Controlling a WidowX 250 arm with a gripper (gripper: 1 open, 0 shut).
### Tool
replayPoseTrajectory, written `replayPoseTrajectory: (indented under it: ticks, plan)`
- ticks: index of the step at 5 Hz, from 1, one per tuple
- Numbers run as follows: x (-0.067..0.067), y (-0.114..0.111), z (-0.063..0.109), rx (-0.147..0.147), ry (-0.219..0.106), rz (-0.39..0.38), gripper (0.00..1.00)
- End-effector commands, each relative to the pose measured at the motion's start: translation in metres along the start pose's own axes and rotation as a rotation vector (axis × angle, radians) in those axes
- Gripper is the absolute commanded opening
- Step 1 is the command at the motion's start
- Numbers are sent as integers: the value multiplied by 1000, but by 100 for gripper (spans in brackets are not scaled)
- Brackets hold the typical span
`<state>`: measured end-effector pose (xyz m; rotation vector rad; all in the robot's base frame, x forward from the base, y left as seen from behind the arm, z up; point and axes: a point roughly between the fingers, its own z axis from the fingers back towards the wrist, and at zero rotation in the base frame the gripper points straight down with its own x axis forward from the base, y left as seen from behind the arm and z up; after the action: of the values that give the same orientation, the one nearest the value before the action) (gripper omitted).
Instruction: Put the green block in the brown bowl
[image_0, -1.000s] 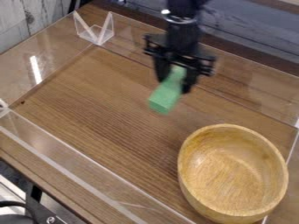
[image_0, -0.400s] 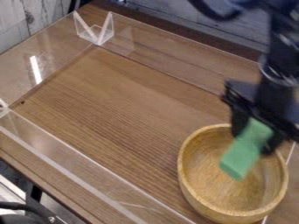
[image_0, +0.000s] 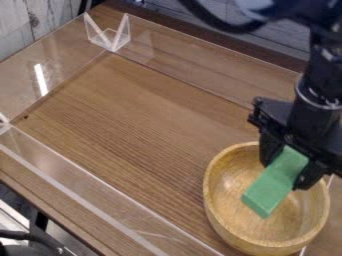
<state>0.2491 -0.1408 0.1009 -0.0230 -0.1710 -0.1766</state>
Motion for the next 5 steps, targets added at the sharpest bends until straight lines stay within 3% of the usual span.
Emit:
replayPoseTrajectory:
  ticks: [1, 2, 5]
  plan:
    - [-11, -5, 15, -9, -52, -2, 0]
    - [-22, -6, 15, -17, -56, -17, 0]
    - [-25, -19, 5, -73, -66, -137, 0]
